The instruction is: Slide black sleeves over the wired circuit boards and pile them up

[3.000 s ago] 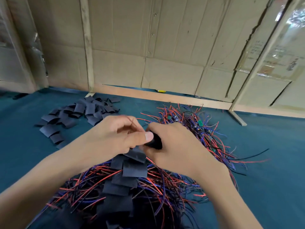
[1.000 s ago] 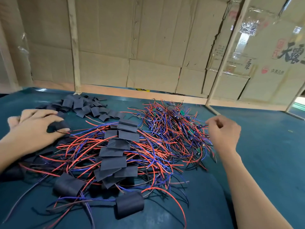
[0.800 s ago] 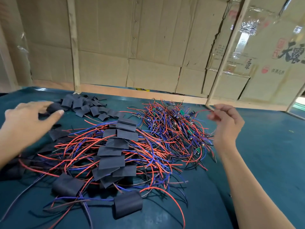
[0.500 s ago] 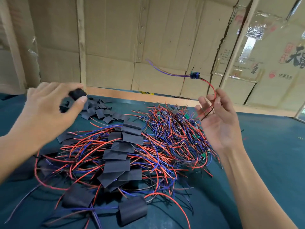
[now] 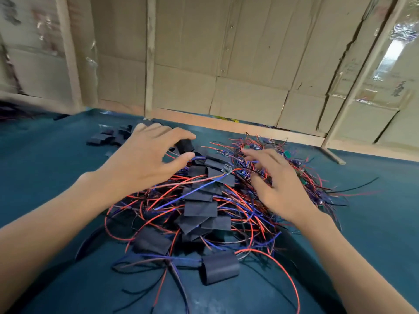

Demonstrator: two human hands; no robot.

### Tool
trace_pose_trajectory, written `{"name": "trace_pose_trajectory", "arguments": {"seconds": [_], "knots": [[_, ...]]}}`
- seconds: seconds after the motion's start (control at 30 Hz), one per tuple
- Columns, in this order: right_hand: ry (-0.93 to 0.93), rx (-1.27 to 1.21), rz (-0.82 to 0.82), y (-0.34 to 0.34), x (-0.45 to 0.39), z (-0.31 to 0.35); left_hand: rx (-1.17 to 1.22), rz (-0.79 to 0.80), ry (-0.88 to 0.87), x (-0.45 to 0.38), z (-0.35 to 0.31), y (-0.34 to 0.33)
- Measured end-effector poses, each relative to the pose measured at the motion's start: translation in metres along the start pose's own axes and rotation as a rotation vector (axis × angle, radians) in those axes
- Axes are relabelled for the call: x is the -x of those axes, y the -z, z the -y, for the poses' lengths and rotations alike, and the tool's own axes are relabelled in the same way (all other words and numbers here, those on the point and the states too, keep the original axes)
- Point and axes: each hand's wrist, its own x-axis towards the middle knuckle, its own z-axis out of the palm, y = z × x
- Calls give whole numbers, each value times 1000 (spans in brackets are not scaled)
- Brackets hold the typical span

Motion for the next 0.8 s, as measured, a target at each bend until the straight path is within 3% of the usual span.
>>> {"name": "trace_pose_trajectory", "arguments": {"seconds": [0.2, 0.33, 0.43, 0.63, 0.8], "knots": [[305, -75, 118, 4, 1, 8, -61, 44, -73, 4, 0, -11], [303, 21, 9, -5, -1, 6, 53, -19, -58, 1, -2, -16], [347, 33, 42, -7, -2, 2, 147, -42, -55, 1, -6, -15], [303, -39, 44, -8, 0, 5, 328, -90, 45, -2, -11, -9], [107, -195, -125, -5, 3, 6, 329, -103, 175, 2, -7, -10]]}}
